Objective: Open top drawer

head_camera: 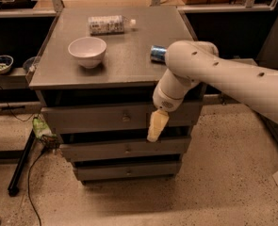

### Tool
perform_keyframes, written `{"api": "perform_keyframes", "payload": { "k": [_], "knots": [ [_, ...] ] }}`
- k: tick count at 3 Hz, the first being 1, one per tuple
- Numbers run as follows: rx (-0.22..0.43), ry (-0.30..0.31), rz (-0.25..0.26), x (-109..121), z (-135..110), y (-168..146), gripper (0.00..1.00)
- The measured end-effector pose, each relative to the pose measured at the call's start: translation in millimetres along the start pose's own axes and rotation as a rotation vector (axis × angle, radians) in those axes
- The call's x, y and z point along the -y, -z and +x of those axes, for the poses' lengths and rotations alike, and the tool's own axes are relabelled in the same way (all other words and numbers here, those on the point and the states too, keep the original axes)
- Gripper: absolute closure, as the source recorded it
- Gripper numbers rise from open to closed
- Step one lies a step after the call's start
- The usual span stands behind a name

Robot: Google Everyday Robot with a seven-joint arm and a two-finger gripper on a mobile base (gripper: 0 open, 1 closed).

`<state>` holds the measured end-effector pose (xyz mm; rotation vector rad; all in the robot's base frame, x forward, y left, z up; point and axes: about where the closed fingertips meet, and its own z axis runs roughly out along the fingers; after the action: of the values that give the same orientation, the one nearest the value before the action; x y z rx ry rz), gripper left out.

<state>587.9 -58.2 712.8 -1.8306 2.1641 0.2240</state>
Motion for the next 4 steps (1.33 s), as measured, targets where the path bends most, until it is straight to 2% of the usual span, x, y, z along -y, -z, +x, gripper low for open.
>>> {"api": "perform_keyframes", "payload": {
  "k": [1, 3, 4],
  "knots": [
    [0.027, -0.014, 0.017, 23.4, -12.3, -11.3, 0.0],
    [0.024, -0.001, 0.007, 25.8, -13.0, -14.2, 0.0],
    [0.034, 0.001, -0.024, 23.4, -10.2, -23.5, 0.0]
  ]
}}
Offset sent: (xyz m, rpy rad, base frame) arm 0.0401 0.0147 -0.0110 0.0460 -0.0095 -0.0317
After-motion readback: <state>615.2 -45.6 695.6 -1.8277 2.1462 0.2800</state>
